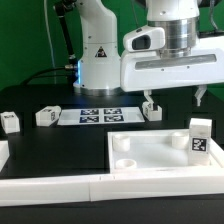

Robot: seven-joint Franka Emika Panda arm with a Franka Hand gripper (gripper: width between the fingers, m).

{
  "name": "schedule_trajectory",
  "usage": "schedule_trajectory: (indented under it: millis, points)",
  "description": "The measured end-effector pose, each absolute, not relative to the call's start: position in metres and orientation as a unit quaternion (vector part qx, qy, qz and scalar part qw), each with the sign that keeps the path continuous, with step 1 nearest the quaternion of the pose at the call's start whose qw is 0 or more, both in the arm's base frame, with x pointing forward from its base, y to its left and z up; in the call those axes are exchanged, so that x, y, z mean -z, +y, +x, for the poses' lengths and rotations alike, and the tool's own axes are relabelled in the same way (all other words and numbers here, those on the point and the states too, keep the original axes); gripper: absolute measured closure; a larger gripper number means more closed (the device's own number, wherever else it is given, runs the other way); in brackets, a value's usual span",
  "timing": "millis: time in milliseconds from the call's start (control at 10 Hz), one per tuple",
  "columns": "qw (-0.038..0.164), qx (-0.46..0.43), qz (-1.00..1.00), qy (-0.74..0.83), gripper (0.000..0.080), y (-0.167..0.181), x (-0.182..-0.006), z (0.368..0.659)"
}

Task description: Assemble square table

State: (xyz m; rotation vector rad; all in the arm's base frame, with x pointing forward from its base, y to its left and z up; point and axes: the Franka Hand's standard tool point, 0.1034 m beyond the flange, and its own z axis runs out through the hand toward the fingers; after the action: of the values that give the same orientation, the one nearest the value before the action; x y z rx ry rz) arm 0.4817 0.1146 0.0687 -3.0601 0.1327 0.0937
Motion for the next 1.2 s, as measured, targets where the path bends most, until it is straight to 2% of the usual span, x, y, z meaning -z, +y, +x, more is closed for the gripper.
schedule_trajectory:
  millis: [200,300,500,600,900,1200]
  points:
    - [0.038,-0.035,-0.998,0.041,0.0150,0.115,-0.067,0.479]
    - [0.032,-0.070,-0.997,0.022,0.0150,0.119,-0.062,0.461]
    - [0.000,-0.111,-0.993,-0.039,0.0150,0.115,-0.058,0.431]
    - [-0.010,-0.123,-0.991,-0.053,0.0150,0.111,-0.057,0.425]
    - [-0.018,-0.226,-0.973,-0.045,0.0150,0.110,-0.057,0.420]
    - [-0.040,-0.374,-0.927,-0.013,0.0150,0.099,-0.049,0.397]
